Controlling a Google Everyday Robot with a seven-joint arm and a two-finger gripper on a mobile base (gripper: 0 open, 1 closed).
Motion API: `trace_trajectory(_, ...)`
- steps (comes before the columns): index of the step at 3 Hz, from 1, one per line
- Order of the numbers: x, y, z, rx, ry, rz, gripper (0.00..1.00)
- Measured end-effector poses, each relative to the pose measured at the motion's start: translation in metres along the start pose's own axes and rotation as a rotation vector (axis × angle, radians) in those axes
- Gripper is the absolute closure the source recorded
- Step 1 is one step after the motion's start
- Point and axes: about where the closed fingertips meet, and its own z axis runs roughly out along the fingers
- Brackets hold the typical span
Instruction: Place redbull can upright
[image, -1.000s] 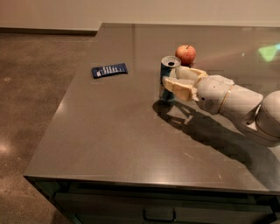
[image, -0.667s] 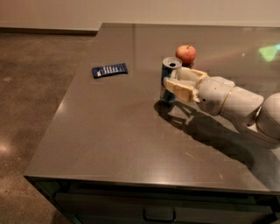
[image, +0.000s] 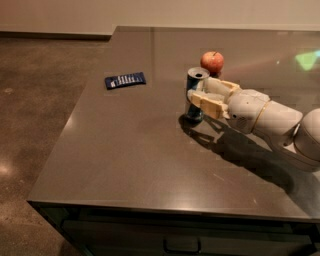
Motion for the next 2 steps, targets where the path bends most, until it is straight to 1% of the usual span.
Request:
trace_trajectory(1, 0.0018, 0.0002, -0.0015, -0.001, 0.009, -0.001, 0.0)
trace_trajectory(2, 0.0017, 0.0002, -0.0014, -0.001, 0.009, -0.001, 0.0)
